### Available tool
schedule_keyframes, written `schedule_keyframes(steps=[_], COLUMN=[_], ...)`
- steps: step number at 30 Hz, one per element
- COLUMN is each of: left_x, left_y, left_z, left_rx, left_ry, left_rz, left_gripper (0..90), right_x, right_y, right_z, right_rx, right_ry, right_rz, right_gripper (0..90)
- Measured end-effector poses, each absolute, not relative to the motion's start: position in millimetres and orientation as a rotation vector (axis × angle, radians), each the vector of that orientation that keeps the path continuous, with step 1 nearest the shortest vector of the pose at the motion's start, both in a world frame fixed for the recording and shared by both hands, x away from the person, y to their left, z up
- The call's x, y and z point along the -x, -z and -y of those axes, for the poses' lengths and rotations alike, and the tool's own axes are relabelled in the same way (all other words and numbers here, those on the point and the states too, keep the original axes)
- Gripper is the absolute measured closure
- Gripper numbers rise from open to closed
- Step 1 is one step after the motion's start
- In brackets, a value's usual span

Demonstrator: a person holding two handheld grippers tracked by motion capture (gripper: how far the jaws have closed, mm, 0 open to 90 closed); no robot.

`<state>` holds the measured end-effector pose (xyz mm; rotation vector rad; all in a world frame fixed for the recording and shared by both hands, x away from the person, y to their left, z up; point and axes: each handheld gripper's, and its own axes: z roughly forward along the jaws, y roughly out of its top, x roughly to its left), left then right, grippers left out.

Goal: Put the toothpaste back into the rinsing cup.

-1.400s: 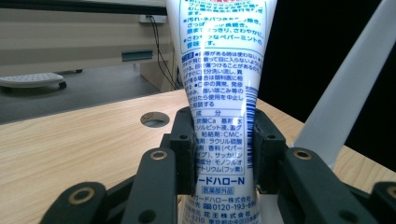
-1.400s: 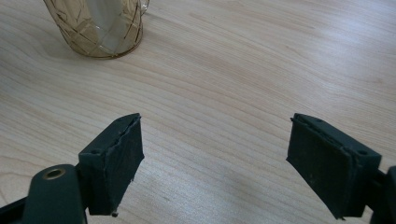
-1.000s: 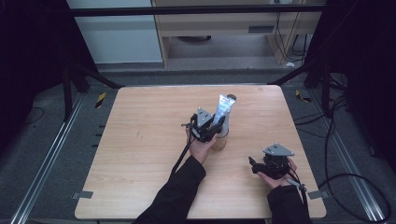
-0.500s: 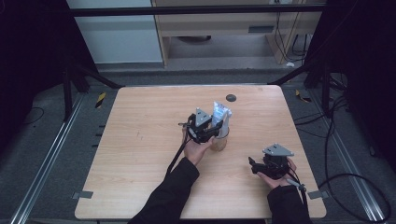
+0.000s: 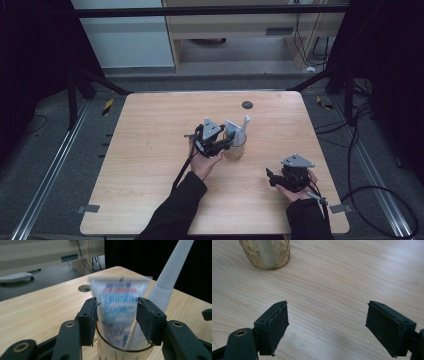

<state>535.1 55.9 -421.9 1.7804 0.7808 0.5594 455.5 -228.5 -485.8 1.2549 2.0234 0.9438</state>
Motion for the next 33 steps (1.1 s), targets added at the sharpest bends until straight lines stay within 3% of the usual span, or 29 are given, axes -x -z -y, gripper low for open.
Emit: schedule_keyframes(steps=[14,33], left_x=[-503.6,-468.5], left_y=[406.4,460.5], left_z=[-121.9,-240.5], left_rx=[-1.911,-1.979], left_ry=[-0.525,-0.540], left_rz=[-0.806,-1.065], left_gripper=[37.2,27.0], right_x=[-453.1,-452.3], right_y=[483.5,484.9], right_z=[231.2,235.2], right_rx=[-1.265,-1.304], right_ry=[-0.948,-0.931], right_rz=[-2.004,-1.992], right_gripper=[16.7,14.6])
